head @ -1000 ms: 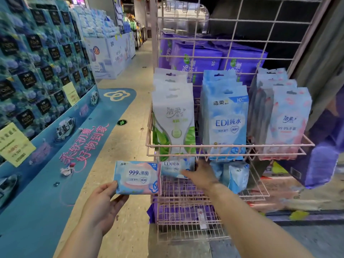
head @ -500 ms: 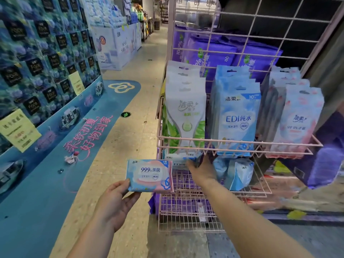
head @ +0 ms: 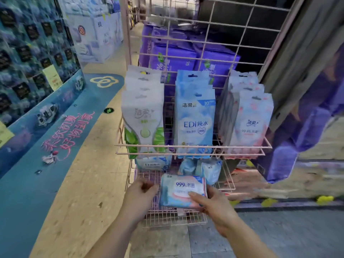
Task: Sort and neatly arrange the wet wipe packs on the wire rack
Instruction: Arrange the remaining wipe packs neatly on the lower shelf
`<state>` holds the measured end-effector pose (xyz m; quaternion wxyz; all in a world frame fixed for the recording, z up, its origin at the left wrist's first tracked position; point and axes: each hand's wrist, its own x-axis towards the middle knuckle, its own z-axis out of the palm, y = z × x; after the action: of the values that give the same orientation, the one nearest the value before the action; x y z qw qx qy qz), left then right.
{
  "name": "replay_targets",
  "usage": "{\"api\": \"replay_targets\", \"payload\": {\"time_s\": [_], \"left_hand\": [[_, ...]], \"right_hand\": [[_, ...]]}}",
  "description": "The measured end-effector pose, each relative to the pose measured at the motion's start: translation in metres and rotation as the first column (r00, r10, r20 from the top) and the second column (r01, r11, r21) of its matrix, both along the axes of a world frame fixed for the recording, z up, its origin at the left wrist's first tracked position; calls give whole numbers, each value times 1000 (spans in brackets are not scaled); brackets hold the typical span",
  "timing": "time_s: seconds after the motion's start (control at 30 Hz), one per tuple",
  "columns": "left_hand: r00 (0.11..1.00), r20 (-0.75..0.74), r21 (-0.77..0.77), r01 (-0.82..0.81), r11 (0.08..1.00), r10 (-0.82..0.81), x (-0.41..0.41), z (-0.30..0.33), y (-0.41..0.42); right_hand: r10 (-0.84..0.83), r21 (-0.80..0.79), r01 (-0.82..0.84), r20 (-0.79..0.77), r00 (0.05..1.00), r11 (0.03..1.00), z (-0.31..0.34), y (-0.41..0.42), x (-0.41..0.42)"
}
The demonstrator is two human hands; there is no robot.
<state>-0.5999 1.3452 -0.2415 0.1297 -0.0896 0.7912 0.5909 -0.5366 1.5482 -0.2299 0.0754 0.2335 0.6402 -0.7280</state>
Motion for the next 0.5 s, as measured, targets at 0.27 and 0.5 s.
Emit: {"api": "replay_targets", "payload": {"time_s": [0.27,0.5], "left_hand": [[981,-121,-153,135,979,-154,-45,-3,78],[970,-129,-314,156,937,-205,-56,-14,104]], "right_hand": [[-84,83,93,-102,991,992,-9,56,14],[-157,142,194,-234,959,971,-10,70,9]]}}
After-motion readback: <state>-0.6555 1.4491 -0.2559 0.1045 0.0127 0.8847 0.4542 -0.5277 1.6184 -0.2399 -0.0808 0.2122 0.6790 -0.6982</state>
